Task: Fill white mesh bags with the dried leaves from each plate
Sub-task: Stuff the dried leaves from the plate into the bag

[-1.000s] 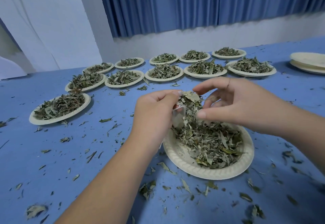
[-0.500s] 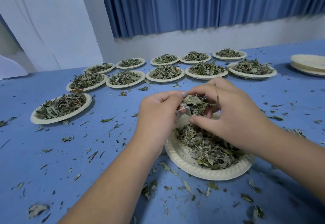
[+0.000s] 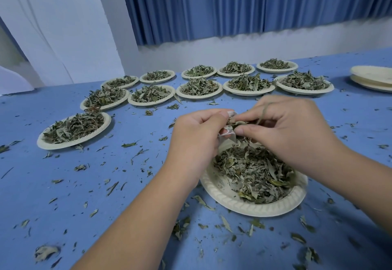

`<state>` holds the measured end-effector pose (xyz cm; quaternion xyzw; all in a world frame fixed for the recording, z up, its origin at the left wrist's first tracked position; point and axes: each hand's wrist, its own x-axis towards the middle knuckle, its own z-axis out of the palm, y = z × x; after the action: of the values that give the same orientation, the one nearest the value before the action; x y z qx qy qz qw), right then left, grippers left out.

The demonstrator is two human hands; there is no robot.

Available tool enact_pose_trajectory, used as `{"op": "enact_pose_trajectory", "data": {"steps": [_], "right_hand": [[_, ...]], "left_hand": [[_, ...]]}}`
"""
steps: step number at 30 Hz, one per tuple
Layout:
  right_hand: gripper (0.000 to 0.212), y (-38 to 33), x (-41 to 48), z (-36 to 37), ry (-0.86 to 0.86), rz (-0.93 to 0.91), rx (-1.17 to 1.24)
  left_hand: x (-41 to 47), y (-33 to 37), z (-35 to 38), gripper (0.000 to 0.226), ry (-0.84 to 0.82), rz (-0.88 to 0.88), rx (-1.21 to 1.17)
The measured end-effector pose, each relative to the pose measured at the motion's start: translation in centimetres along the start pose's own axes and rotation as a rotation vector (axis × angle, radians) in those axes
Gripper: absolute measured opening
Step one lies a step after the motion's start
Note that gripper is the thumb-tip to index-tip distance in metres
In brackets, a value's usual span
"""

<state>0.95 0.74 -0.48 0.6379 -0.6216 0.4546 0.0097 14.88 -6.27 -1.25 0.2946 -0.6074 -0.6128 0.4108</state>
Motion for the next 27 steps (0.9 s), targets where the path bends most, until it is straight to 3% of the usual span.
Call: {"op": "enact_pose_trajectory", "data": {"steps": [11, 17, 27], "right_hand": [[0.024, -0.8, 0.0, -0.1, -0.099, -0.021, -0.086], [0.010, -1.1, -0.2, 0.5, 0.047, 0.033, -0.016], [0.014, -1.1, 0.2, 0.9, -0.003, 0.062, -0.077]], "left_hand": [[0.4, -0.5, -0.3, 0.016, 0.005, -0.016, -0.046], [0.5, -0.5, -0.2, 0.017, -0.023, -0.023, -0.070], [0.6, -0.6, -0.4, 0.016, -0.056, -0.038, -0.122]]}}
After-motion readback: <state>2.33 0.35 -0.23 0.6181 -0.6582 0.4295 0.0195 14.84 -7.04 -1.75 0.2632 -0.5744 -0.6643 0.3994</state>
